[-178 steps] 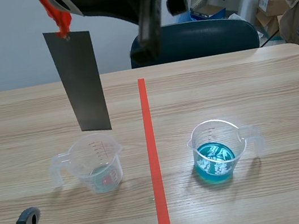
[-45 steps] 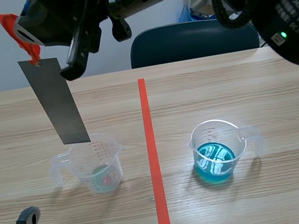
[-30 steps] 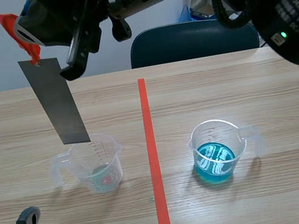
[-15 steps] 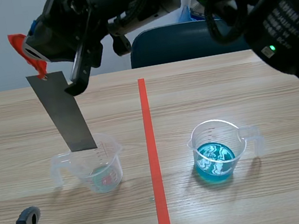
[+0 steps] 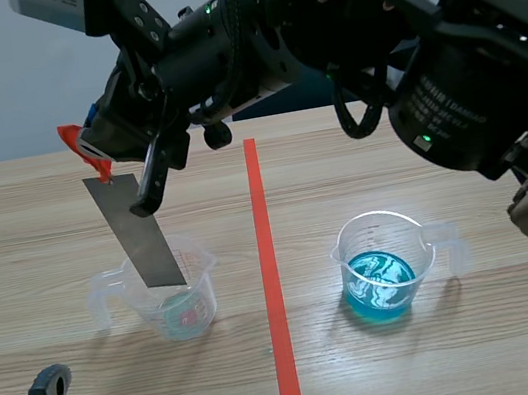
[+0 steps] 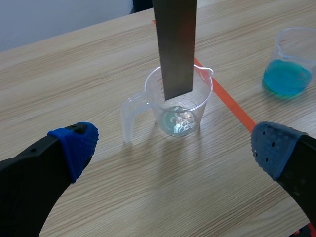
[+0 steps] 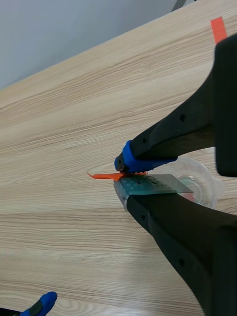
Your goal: Do the redox reaction experiment
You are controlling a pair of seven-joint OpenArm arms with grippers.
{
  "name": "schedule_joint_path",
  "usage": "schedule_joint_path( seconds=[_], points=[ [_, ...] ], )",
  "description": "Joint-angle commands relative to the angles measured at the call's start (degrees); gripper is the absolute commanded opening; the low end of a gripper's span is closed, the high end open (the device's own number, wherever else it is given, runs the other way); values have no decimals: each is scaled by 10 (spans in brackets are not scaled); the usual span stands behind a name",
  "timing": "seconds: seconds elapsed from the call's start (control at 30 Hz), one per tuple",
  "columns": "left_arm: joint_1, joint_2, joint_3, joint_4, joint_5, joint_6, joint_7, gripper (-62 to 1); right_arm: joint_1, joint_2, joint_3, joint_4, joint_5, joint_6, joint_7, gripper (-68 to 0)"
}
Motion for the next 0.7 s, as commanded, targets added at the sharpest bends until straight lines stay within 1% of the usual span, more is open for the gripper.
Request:
schedule_joint_path(
  seconds=[0.0, 0.3, 0.5, 0.6, 0.67],
  points=[
    [-2, 2, 3, 7, -1, -1, -8, 14, 12, -8, 1, -6, -3, -2, 18, -667],
    [-2, 2, 3, 7, -1, -1, -8, 14, 12, -30, 1, -92, -87, 1, 90, -667],
    [-2, 2, 3, 7, -1, -1, -8, 14, 12, -39, -3, -132, -142, 3, 139, -667],
    [-2, 2, 3, 7, -1, -1, -8, 14, 12, -40, -8, -142, -158, 3, 156, -667],
    [-2, 2, 3, 7, -1, -1, -8, 14, 12, -40, -12, -142, -160, 3, 155, -667]
  ],
)
